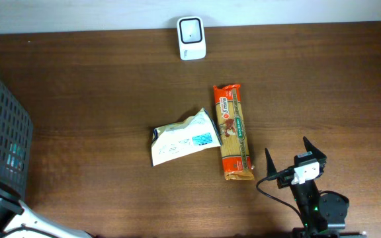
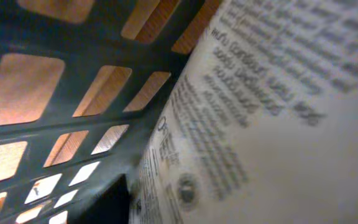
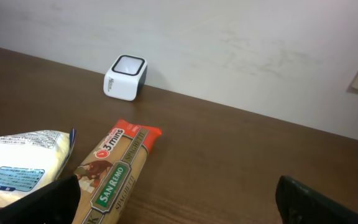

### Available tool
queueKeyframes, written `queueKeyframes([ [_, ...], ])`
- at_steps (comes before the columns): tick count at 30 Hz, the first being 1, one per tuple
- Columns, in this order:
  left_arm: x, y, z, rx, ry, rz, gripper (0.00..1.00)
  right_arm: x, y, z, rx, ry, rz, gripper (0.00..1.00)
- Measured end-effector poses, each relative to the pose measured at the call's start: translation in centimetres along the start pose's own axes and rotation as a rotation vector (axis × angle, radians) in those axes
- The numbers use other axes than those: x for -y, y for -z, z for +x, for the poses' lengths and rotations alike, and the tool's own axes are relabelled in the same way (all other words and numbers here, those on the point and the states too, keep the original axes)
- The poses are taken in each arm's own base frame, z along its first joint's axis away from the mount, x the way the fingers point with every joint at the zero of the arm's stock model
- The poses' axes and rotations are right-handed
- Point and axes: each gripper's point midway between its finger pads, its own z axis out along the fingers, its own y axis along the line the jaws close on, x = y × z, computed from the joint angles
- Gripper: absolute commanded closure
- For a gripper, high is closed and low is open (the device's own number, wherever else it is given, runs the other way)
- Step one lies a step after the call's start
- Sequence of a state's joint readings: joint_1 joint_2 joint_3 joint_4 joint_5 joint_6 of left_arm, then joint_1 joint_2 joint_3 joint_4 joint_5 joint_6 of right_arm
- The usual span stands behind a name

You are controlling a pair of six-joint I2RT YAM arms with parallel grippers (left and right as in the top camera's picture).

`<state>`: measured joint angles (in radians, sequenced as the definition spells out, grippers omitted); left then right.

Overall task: Scan the item barcode
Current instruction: 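Grasp the white tube from the basket with left gripper, then place white tube beside the snack bag with left gripper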

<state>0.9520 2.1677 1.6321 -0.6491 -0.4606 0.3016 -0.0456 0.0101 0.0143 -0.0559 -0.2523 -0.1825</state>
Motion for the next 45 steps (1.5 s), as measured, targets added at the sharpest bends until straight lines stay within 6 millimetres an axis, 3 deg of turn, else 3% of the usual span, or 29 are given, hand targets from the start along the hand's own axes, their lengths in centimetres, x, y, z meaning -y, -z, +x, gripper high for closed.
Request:
queueKeyframes([
  [3,0.3,0.1,-0.1,0.001,-0.033,0.002,0.99,0.0,0.0,0.0,0.0,0.0,0.0,0.01],
  [8,1.7,1.0,-0.4,0.005,-0.064,0.0,1.0,0.0,0.0,0.0,0.0,0.0,0.0,0.01],
  [11,4.0,3.3,-1.9,0.06,-0.095,0.03,0.99,0.0,0.0,0.0,0.0,0.001,0.0,0.01],
  [13,5.2,8.2,-4.3,0.174,-0.086,0.058,0.99,0.0,0.0,0.0,0.0,0.0,0.0,0.01],
  [14,4.7,10.9,-5.6,0.241,-0.06,0.06,1.0,0.0,0.0,0.0,0.0,0.0,0.0,0.01],
  [16,2.4,16.7,-8.2,0.391,0.014,0.051,1.0,0.0,0.0,0.0,0.0,0.001,0.0,0.01],
  [17,0.7,20.6,-9.3,0.484,0.066,0.049,1.0,0.0,0.0,0.0,0.0,0.0,0.0,0.01],
  [18,-1.8,26.5,-9.9,0.615,0.142,0.057,1.0,0.0,0.0,0.0,0.0,0.0,0.0,0.01],
  [20,-3.3,32.5,-9.4,0.745,0.209,0.126,1.0,0.0,0.0,0.0,0.0,0.0,0.0,0.01],
  [21,-2.6,37.0,-8.1,0.826,0.216,0.243,1.0,0.0,0.0,0.0,0.0,0.0,0.0,0.01],
  [23,0.9,40.7,-6.5,0.855,0.166,0.452,1.0,0.0,0.0,0.0,0.0,0.0,0.0,0.01],
  [24,4.5,42.1,-4.9,0.821,0.09,0.606,1.0,0.0,0.0,0.0,0.0,0.0,0.0,0.01],
  [25,7.4,42.6,-3.6,0.773,0.026,0.705,1.0,0.0,0.0,0.0,0.0,0.0,0.0,0.01],
  [26,12.3,42.8,-1.2,0.675,-0.078,0.842,1.0,0.0,0.0,0.0,0.0,0.0,0.0,0.01],
  [29,21.8,40.8,4.5,0.435,-0.285,0.996,1.0,0.0,0.0,0.0,0.0,0.0,0.0,0.02],
  [31,27.2,38.5,8.8,0.281,-0.408,1.031,1.0,0.0,0.0,0.0,0.0,0.0,0.0,0.01],
  [32,27.6,38.2,9.2,0.265,-0.419,1.032,1.0,0.0,0.0,0.0,0.0,0.0,0.0,0.01],
  [33,31.7,36.3,13.0,0.155,-0.525,1.038,1.0,0.0,0.0,0.0,0.0,0.0,0.0,0.01],
  [34,33.6,35.2,14.9,0.101,-0.573,1.037,1.0,0.0,0.0,0.0,0.0,0.0,0.0,0.01],
  [36,36.2,33.8,17.1,0.038,-0.624,1.03,0.96,0.0,0.0,0.0,0.0,0.001,0.0,0.01],
  [38,38.2,32.7,18.6,-0.015,-0.653,1.018,0.75,0.0,0.0,0.0,0.0,0.0,0.0,0.01],
  [41,40.0,32.1,20.2,-0.054,-0.685,1.013,0.56,0.0,0.0,0.0,0.0,0.0,0.0,0.01],
  [43,40.5,32.5,20.8,-0.059,-0.697,1.019,0.36,0.0,0.0,0.0,0.0,0.001,0.0,0.01],
  [45,40.5,32.6,20.9,-0.059,-0.7,1.022,0.28,0.0,0.0,0.0,0.0,0.0,0.0,0.01],
])
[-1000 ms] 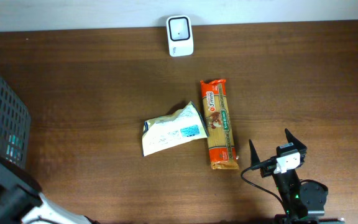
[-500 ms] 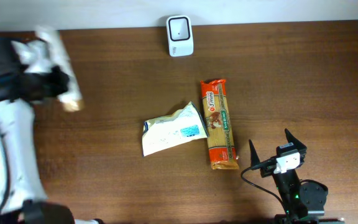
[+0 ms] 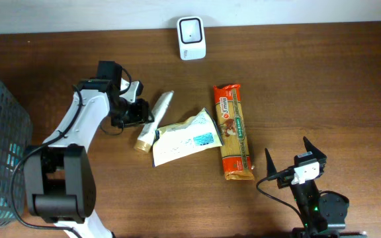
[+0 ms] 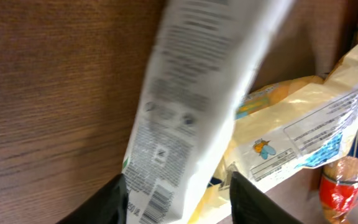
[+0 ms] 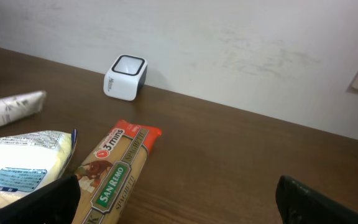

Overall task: Scan the item barcode
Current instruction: 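Place white tube beside the snack bag with left gripper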

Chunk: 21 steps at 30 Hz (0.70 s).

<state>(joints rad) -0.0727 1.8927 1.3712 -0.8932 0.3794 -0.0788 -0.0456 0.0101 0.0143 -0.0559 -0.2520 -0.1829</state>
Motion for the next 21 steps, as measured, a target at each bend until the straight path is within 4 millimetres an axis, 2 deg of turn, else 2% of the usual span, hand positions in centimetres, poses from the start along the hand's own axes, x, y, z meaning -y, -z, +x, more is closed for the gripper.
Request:
queueKeyframes([
  [5,0.0,0.1,0.0,-0.001,0.012,0.003,0.18,0.0,0.0,0.0,0.0,0.0,0.0,0.01],
  [6,0.0,0.7,-0.3,0.003,0.016,0.003,0.09,0.0,0.0,0.0,0.0,-0.001,0.0,0.01],
  [8,0.0,3.4,-2.1,0.043,0.029,0.002,0.01,0.0,0.0,0.0,0.0,0.0,0.0,0.01],
  [9,-0.2,5.5,-3.7,0.095,0.026,-0.003,0.01,0.0,0.0,0.0,0.0,0.0,0.0,0.01],
  [11,-0.7,12.1,-7.4,0.267,-0.004,-0.032,0.01,0.0,0.0,0.0,0.0,0.0,0.0,0.01],
  [12,-0.7,14.0,-8.2,0.321,-0.015,-0.042,0.01,0.0,0.0,0.0,0.0,-0.001,0.0,0.01],
  [14,-2.2,22.0,-9.9,0.511,-0.026,-0.11,0.01,0.0,0.0,0.0,0.0,-0.001,0.0,0.01],
  [15,-3.0,24.5,-10.2,0.573,-0.021,-0.142,0.01,0.0,0.0,0.0,0.0,0.0,0.0,0.01],
  [16,-4.9,29.1,-10.0,0.679,0.007,-0.21,0.01,0.0,0.0,0.0,0.0,0.0,0.0,0.01],
  [18,-8.7,34.7,-8.8,0.801,0.083,-0.332,0.01,0.0,0.0,0.0,0.0,0.0,0.0,0.01],
  [21,-15.5,39.6,-6.3,0.884,0.238,-0.537,0.01,0.0,0.0,0.0,0.0,0.0,0.0,0.01],
])
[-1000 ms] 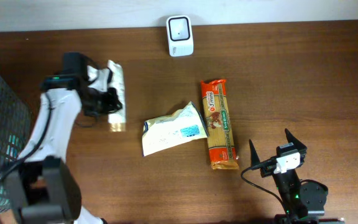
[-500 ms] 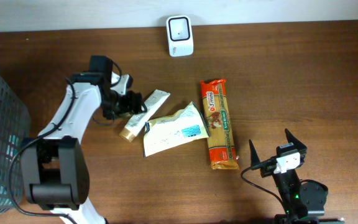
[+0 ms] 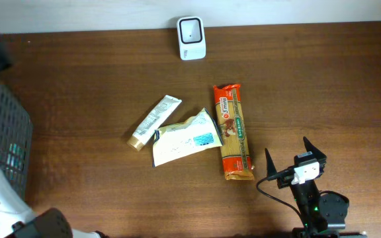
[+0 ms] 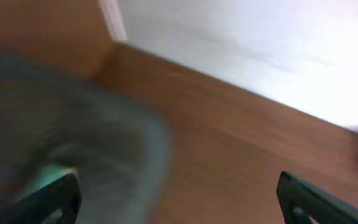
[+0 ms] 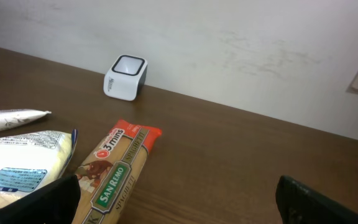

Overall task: Scan the item barcode
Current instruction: 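Place white tube beside the snack bag with left gripper, then grasp the small green tissue pack in basket with left gripper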

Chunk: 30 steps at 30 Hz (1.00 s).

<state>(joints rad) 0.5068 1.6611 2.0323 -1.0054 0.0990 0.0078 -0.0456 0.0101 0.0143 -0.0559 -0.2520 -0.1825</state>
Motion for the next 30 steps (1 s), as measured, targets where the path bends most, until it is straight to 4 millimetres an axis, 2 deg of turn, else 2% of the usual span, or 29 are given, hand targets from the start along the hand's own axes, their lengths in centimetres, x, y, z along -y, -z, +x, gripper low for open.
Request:
queueKeyframes([
  [1,-3.4,0.0,-0.1,0.005,0.032,-0.095,0.01,0.0,0.0,0.0,0.0,0.001,0.0,0.01],
  [3,-7.3,-0.3,0.2,-0.002,0.071,-0.195,0.0,0.0,0.0,0.0,0.0,0.0,0.0,0.01],
  [5,-10.6,-1.7,1.5,-0.046,0.105,-0.265,0.02,0.0,0.0,0.0,0.0,0.0,0.0,0.01],
  [7,-13.0,-4.3,3.6,-0.125,0.111,-0.3,0.02,0.0,0.0,0.0,0.0,0.0,0.0,0.01],
  [9,-14.7,-7.7,7.6,-0.25,0.104,-0.315,0.01,0.0,0.0,0.0,0.0,0.0,0.0,0.01],
  [13,-18.7,-12.7,15.0,-0.414,0.085,-0.365,0.01,0.0,0.0,0.0,0.0,0.0,0.0,0.01],
  [14,-19.0,-13.0,15.8,-0.433,0.072,-0.364,0.01,0.0,0.0,0.0,0.0,0.0,0.0,0.01],
  [15,-20.0,-14.3,17.3,-0.442,0.048,-0.372,0.01,0.0,0.0,0.0,0.0,0.0,0.0,0.01],
  [18,-20.8,-16.8,18.6,-0.438,-0.066,-0.357,0.01,0.0,0.0,0.0,0.0,0.0,0.0,0.01],
  [20,-21.3,-18.3,19.1,-0.435,-0.105,-0.353,0.0,0.0,0.0,0.0,0.0,0.0,0.0,0.01],
  [24,-22.0,-21.5,21.5,-0.458,-0.146,-0.34,0.04,0.0,0.0,0.0,0.0,0.0,0.0,0.01],
  [28,-22.2,-22.5,22.3,-0.471,-0.193,-0.327,0.15,0.0,0.0,0.0,0.0,0.0,0.0,0.01],
  [30,-22.4,-22.5,22.5,-0.476,-0.204,-0.325,0.16,0.0,0.0,0.0,0.0,0.0,0.0,0.01],
])
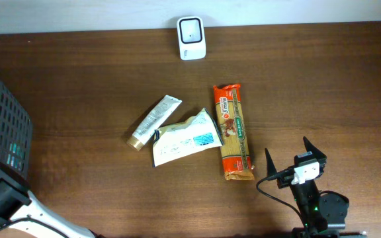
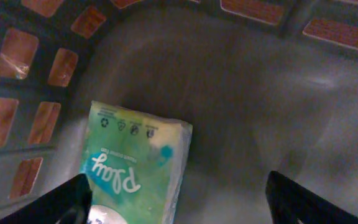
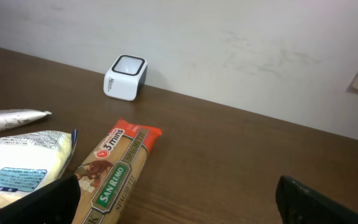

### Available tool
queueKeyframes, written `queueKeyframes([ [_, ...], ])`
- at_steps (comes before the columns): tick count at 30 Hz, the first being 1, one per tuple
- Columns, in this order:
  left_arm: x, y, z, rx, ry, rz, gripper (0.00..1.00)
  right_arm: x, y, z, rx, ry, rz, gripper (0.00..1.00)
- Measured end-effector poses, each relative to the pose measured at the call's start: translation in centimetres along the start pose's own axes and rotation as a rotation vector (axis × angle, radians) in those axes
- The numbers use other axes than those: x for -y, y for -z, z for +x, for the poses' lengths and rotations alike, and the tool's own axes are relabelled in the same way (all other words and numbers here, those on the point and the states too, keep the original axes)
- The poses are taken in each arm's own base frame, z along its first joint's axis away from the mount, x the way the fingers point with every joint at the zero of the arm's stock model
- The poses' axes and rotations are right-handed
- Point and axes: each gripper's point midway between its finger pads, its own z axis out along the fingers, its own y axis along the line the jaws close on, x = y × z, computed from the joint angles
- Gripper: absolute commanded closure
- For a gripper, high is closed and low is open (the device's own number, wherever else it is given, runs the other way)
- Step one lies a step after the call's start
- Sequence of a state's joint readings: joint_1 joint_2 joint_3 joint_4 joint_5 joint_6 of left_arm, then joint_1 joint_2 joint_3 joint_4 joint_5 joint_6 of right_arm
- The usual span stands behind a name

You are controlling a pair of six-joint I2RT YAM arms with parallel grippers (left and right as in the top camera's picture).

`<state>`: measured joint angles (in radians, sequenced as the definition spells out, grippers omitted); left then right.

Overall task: Scan the item barcode
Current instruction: 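Grasp the small green tissue pack in basket with left gripper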

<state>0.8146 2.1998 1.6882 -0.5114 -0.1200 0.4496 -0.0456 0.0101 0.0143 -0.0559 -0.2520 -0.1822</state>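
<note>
The white scanner [image 1: 192,29] stands at the table's far edge, also seen in the right wrist view as the scanner [image 3: 124,77]. A white tube [image 1: 154,122], a pale snack bag [image 1: 184,137] and an orange spaghetti pack [image 1: 233,131] lie mid-table. My left gripper [image 2: 178,186] hangs open inside the dark basket [image 2: 166,62], above a green "Play" pack [image 2: 135,165]. My right gripper [image 1: 286,149] stands open near the front edge, right of the spaghetti pack [image 3: 117,165], holding nothing.
The dark mesh basket [image 1: 2,125] fills the table's left edge, with the left arm reaching into it from below. The wall [image 3: 229,37] rises right behind the scanner.
My left gripper was outside the basket, with a blurred view of table and basket rim. Now it is down inside the basket, open over the green pack. Items and right arm are unchanged.
My left gripper was first in the basket with the white tube close before it. Then it was over the table with the tube between its fingers, beside the snack bag. After that the tube lay alone on the table, and the gripper is back in the basket.
</note>
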Motion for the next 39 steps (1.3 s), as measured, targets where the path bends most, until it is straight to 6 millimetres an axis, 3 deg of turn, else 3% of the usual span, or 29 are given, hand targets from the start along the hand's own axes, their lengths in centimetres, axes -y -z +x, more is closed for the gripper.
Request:
queueKeyframes([
  [5,-2.0,-0.2,1.1,-0.013,0.033,-0.018,0.16,0.0,0.0,0.0,0.0,0.0,0.0,0.01],
  [7,-2.8,-0.3,1.6,-0.019,0.047,-0.025,0.39,0.0,0.0,0.0,0.0,0.0,0.0,0.01],
  [8,-2.9,-0.3,1.6,-0.019,0.049,-0.024,0.44,0.0,0.0,0.0,0.0,0.0,0.0,0.01],
  [10,-2.4,-0.5,1.6,-0.012,0.046,0.005,0.49,0.0,0.0,0.0,0.0,0.001,0.0,0.01],
  [13,-1.7,-1.1,1.8,-0.014,0.041,0.034,0.66,0.0,0.0,0.0,0.0,0.001,0.0,0.01],
  [18,-1.7,-1.0,1.6,-0.009,0.077,0.039,0.7,0.0,0.0,0.0,0.0,0.0,0.0,0.01],
  [21,-1.6,-0.8,1.5,-0.01,0.167,0.047,0.83,0.0,0.0,0.0,0.0,0.001,0.0,0.01],
  [23,-0.9,0.1,1.1,0.0,0.219,0.094,0.9,0.0,0.0,0.0,0.0,0.0,0.0,0.01],
  [25,-0.4,1.6,0.0,0.038,0.281,0.133,0.89,0.0,0.0,0.0,0.0,0.0,0.0,0.01],
  [27,-0.7,5.3,-2.5,0.135,0.326,0.172,0.87,0.0,0.0,0.0,0.0,0.0,0.0,0.01],
  [30,-1.4,13.3,-6.7,0.33,0.362,0.239,0.86,0.0,0.0,0.0,0.0,0.0,0.0,0.01],
  [31,-2.4,19.0,-8.6,0.454,0.363,0.233,0.86,0.0,0.0,0.0,0.0,0.0,0.0,0.01],
  [33,-2.3,24.9,-9.9,0.576,0.364,0.281,0.86,0.0,0.0,0.0,0.0,0.0,0.0,0.01],
  [34,-1.9,28.8,-10.3,0.646,0.358,0.318,0.85,0.0,0.0,0.0,0.0,0.0,0.0,0.01],
  [36,0.0,35.1,-10.1,0.73,0.34,0.412,0.84,0.0,0.0,0.0,0.0,0.0,0.0,0.01],
  [38,2.9,37.3,-9.1,0.699,0.325,0.503,0.83,0.0,0.0,0.0,0.0,0.0,0.0,0.01],
  [39,5.9,37.9,-8.3,0.645,0.3,0.582,0.82,0.0,0.0,0.0,0.0,0.0,0.0,0.01],
])
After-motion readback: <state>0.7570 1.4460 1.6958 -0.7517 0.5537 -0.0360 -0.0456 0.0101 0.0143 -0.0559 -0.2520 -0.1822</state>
